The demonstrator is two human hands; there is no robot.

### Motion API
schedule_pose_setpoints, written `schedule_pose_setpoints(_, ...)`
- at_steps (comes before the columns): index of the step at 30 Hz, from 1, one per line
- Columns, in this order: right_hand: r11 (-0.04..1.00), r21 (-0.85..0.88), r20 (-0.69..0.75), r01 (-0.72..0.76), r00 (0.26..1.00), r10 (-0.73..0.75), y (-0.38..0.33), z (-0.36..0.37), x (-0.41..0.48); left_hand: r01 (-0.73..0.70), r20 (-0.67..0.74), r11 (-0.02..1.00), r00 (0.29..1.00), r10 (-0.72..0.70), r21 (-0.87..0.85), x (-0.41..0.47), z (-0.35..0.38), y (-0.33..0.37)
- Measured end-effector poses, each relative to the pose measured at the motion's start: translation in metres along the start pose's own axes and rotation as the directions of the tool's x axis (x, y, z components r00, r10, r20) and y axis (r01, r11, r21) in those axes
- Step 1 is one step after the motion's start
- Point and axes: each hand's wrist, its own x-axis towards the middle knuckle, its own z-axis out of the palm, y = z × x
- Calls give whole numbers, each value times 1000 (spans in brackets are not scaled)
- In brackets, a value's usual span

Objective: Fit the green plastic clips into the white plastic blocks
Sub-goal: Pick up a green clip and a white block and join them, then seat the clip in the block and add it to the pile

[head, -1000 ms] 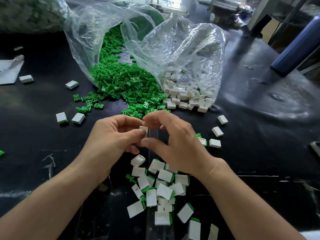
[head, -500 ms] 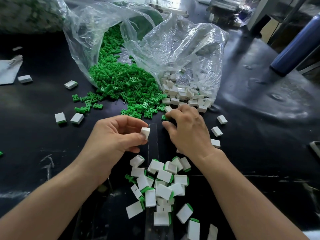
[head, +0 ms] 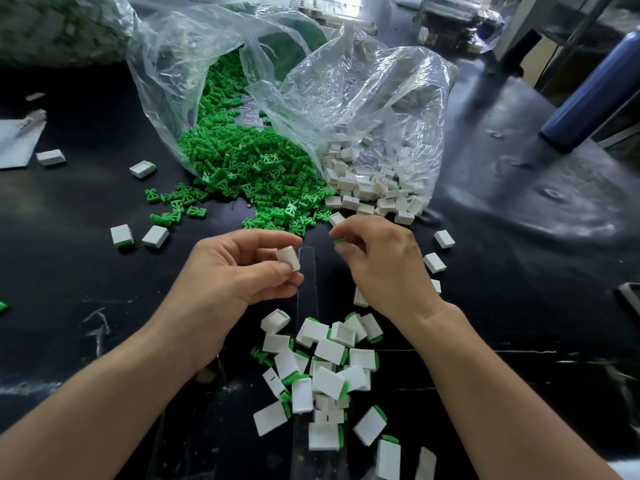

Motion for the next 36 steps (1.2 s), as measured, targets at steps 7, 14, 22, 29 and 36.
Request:
schedule_pose_setpoints(7, 974, 227, -50, 24, 999, -13, -12, -5, -10, 23, -14, 1000, 1000, -23, -13, 1, -1, -1)
schedule_pose_setpoints(14, 887, 458, 56, -56, 998, 34, -17, -7, -14, 11, -3, 1000, 1000, -11, -9, 2, -2, -2)
schedule_pose_setpoints(22, 893, 449, 115, -22, 993, -34, -23, -6, -17, -5, 19, 999, 1000, 4, 36, 2, 0, -4)
schedule_pose_setpoints(29, 919, 393, 153, -17, 987, -48, -25, -7, -18, -25, 39, 994, 999, 21, 108, 0, 1, -4)
schedule_pose_setpoints(36, 966, 252, 245, -58, 969, -6, -25, -8, -18, -27, 29, 994, 999, 24, 109, 0, -1, -4)
